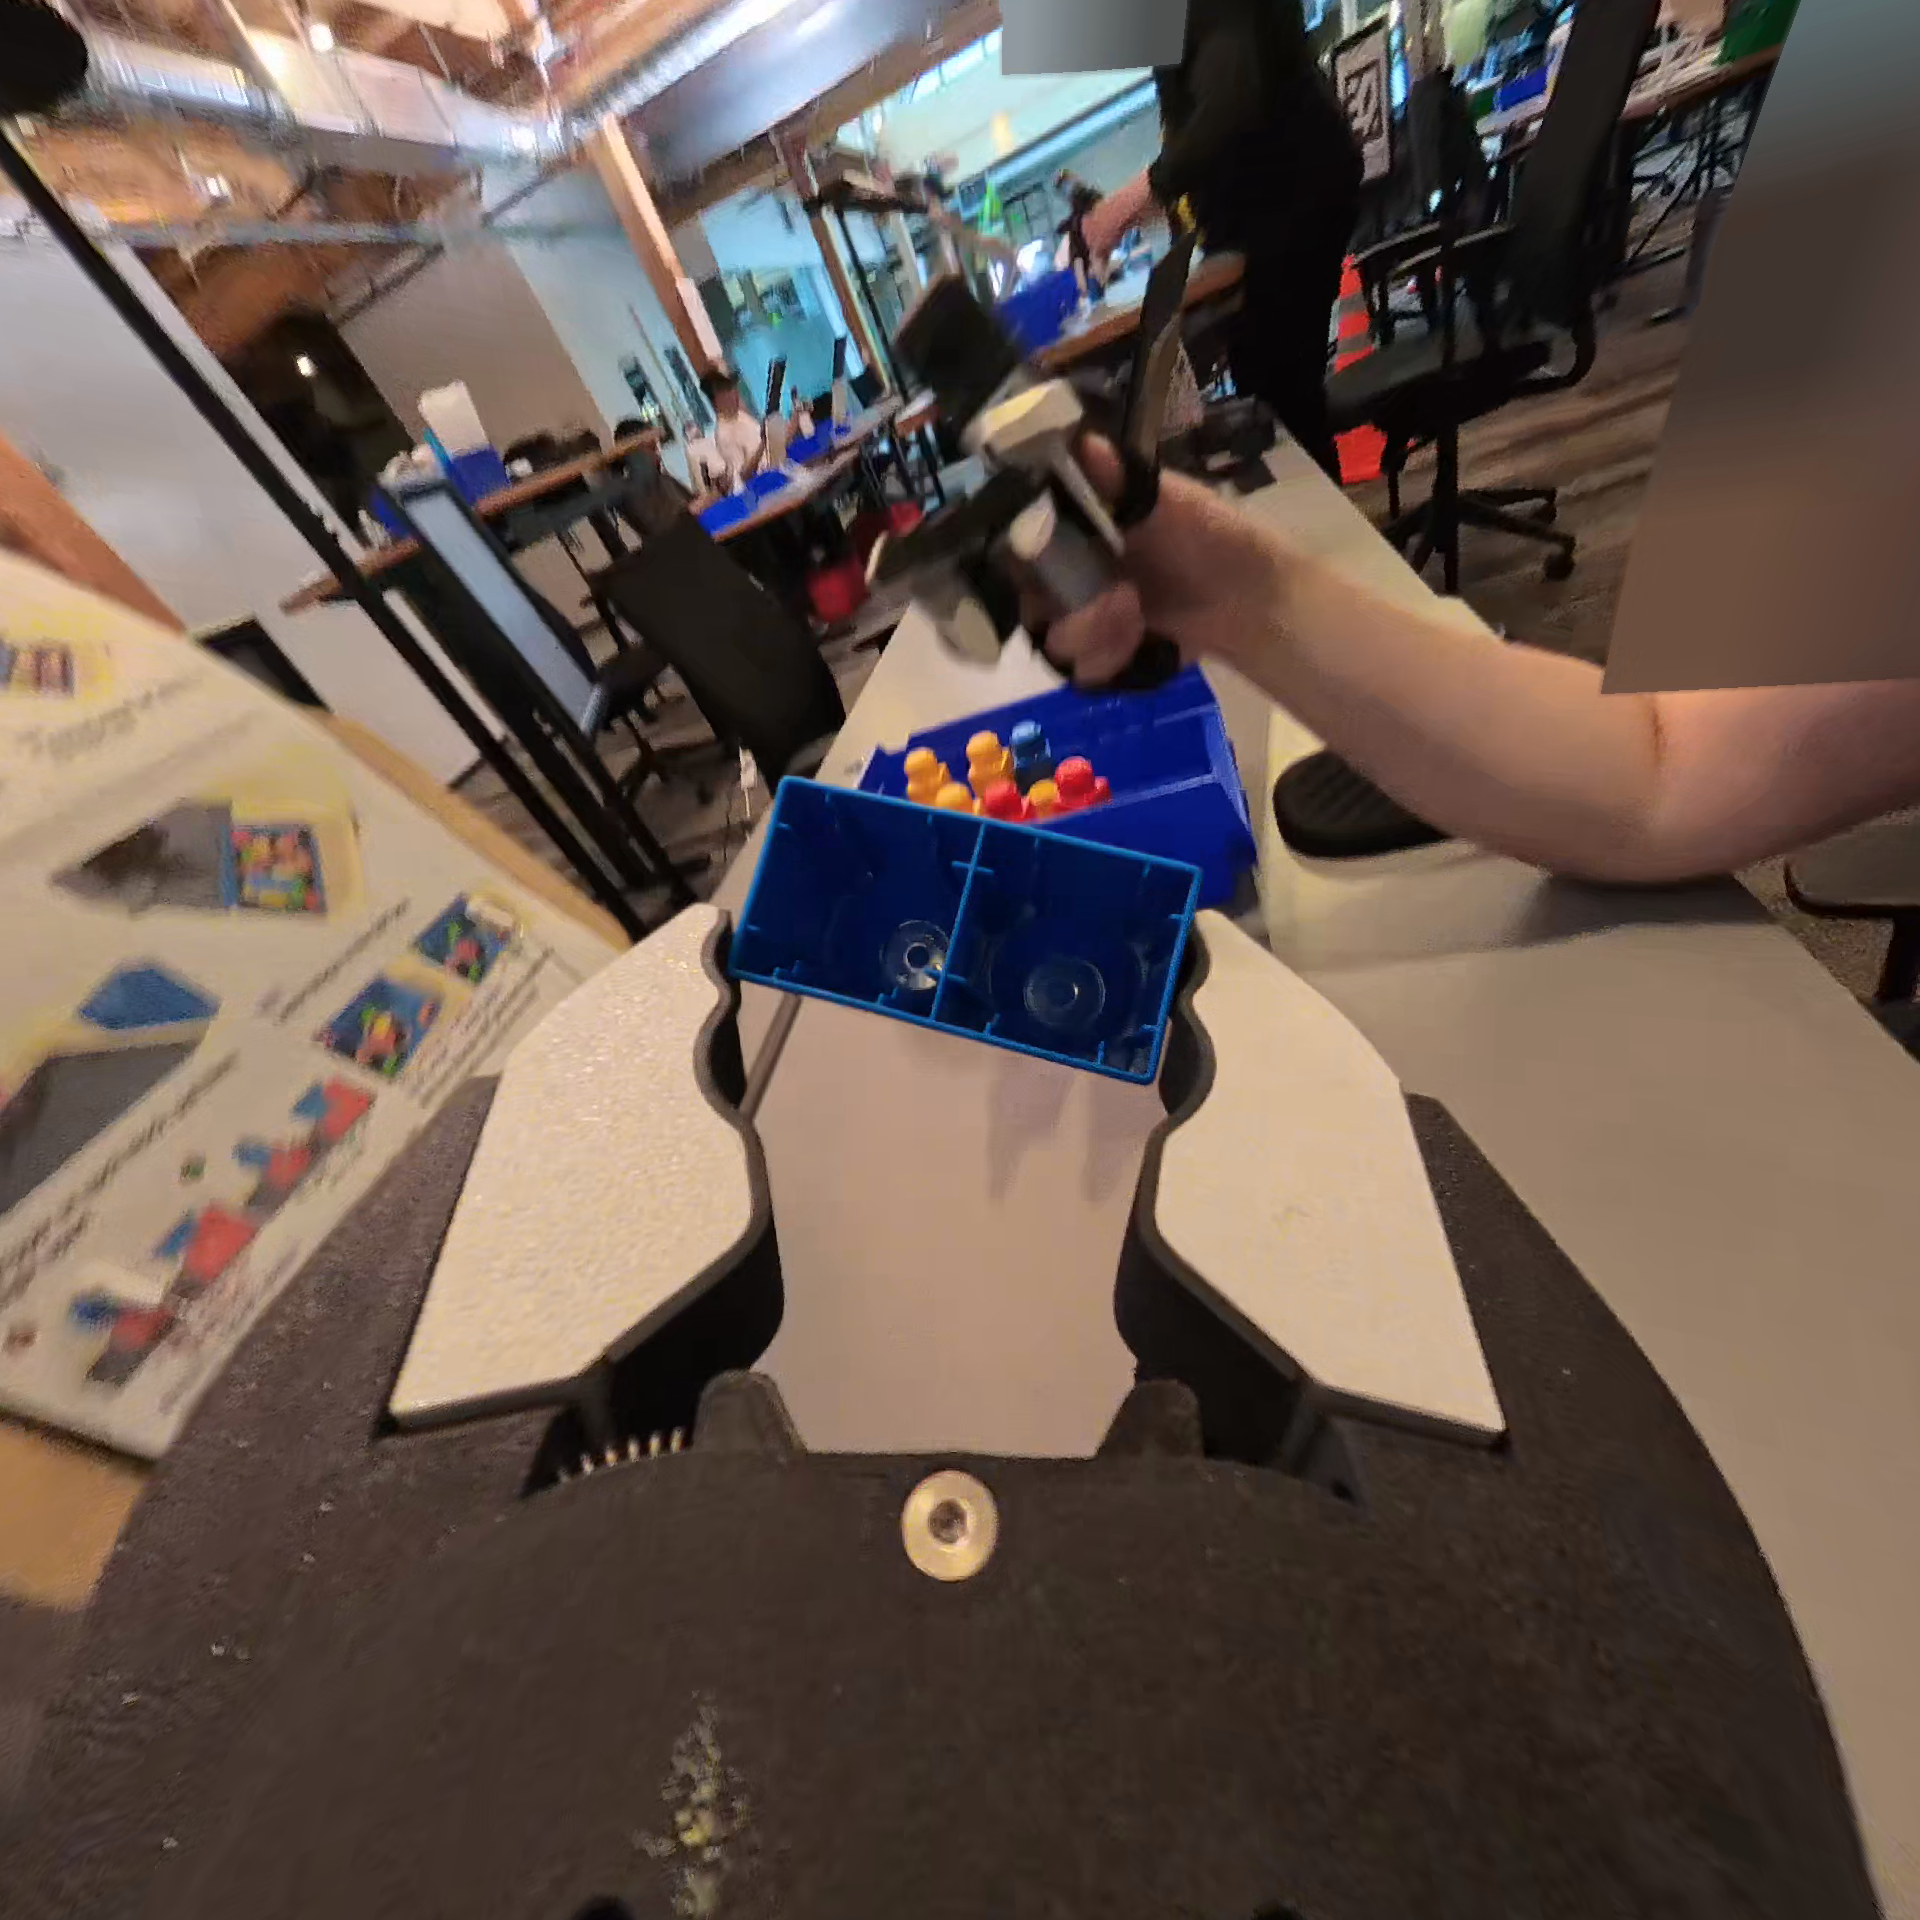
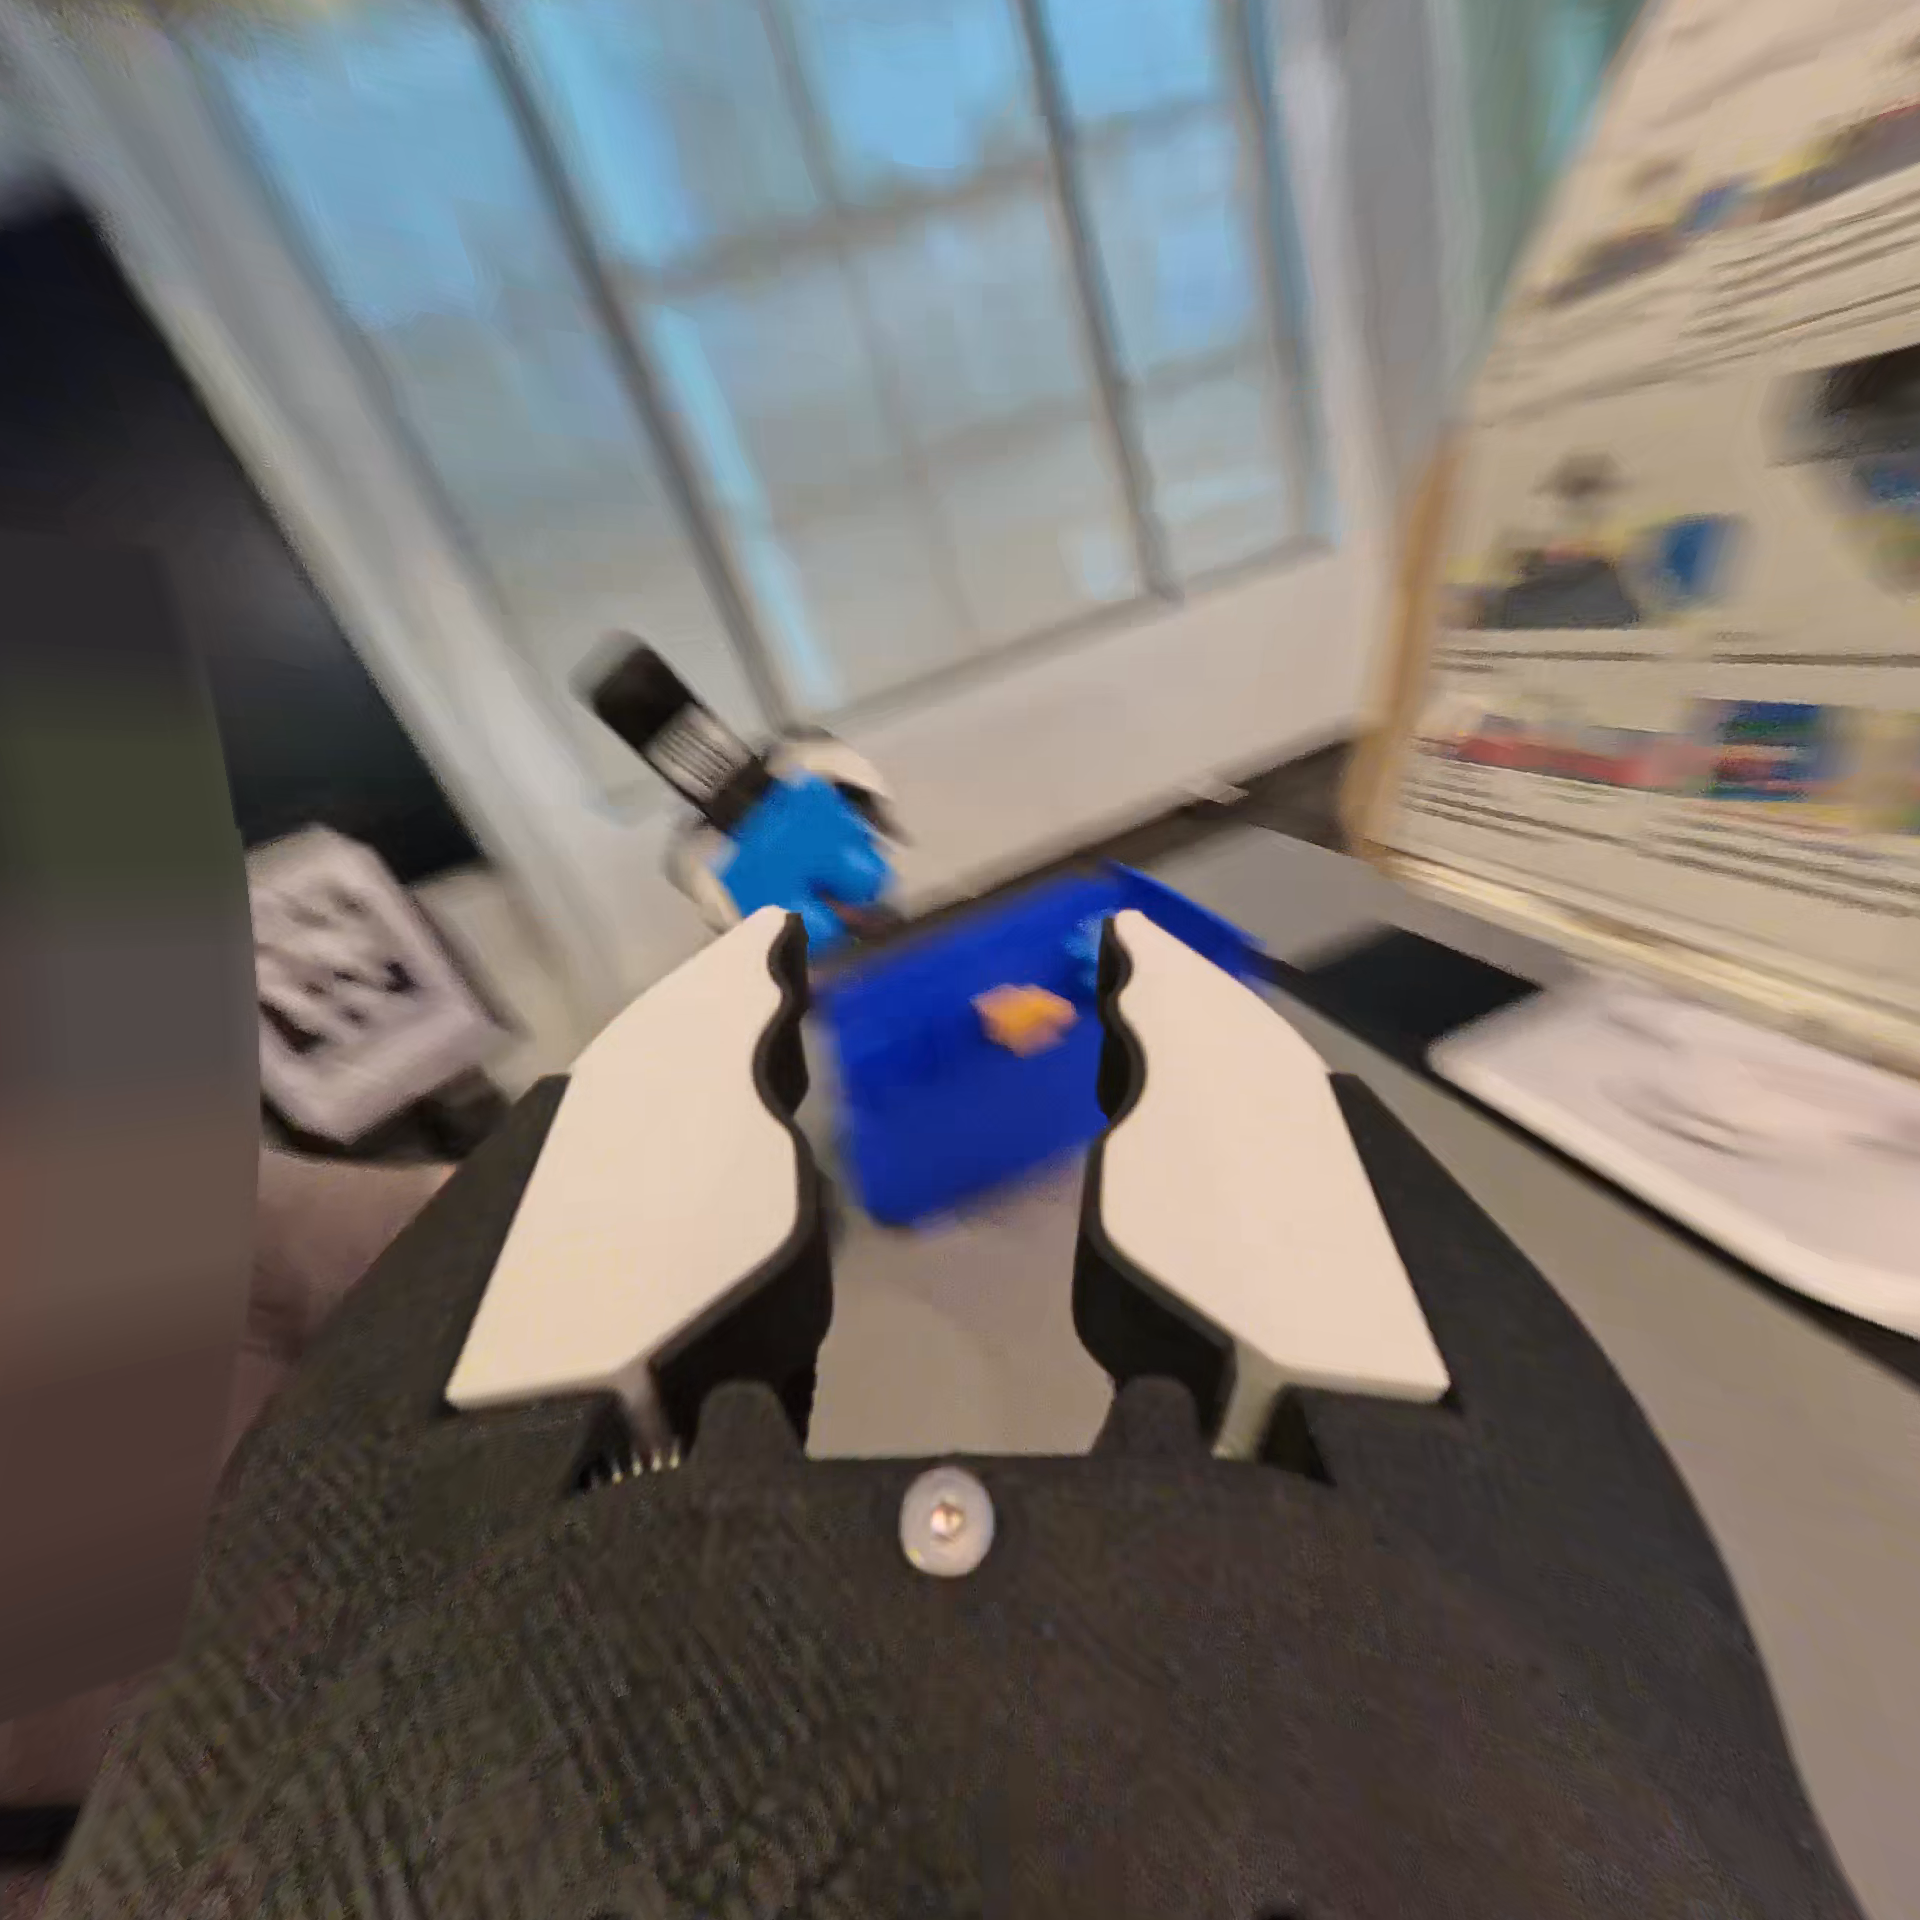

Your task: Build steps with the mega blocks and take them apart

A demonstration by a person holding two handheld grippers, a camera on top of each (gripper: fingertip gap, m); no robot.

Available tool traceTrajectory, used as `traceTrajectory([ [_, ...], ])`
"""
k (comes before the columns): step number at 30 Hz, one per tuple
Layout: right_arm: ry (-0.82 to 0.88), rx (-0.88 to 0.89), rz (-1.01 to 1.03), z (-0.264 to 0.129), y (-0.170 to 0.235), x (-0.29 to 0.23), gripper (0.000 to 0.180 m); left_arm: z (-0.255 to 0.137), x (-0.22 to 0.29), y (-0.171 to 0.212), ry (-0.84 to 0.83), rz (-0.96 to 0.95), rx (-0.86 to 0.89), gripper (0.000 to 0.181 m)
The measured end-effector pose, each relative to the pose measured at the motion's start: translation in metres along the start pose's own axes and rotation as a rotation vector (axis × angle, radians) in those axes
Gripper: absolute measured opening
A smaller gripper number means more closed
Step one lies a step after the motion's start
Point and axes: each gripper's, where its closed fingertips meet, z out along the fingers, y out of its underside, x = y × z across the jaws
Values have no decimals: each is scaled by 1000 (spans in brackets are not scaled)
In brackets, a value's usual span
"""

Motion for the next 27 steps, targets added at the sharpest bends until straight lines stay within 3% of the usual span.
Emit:
traceTrajectory([
  [3, -272, 47, 281, 51, 17, -22, 54, 31, 2, -19, -85, 86, 49, 79],
  [7, -391, -96, 417, 100, 69, -35, 55, 51, 14, -26, -55, 90, 111, 79],
  [11, -563, -58, 600, 114, 78, -52, 54, 62, 15, -13, -39, 78, 87, 79],
  [14, -626, -25, 686, 114, 80, -49, 37, 64, 10, -6, -54, 41, 78, 79],
  [18, -556, -39, 623, 111, 83, -33, 36, 70, 4, 14, -49, -70, -12, 80],
  [21, -398, -149, 424, 104, 91, -16, 37, 77, 9, 30, 6, -154, -88, 80],
  [24, -138, -359, 156, 88, 111, 11, 37, 78, 9, 47, 17, -181, -187, 83],
  [27, 56, -705, 135, 51, 157, 43, 37, 65, 0, 57, -22, -161, -248, 83],
])
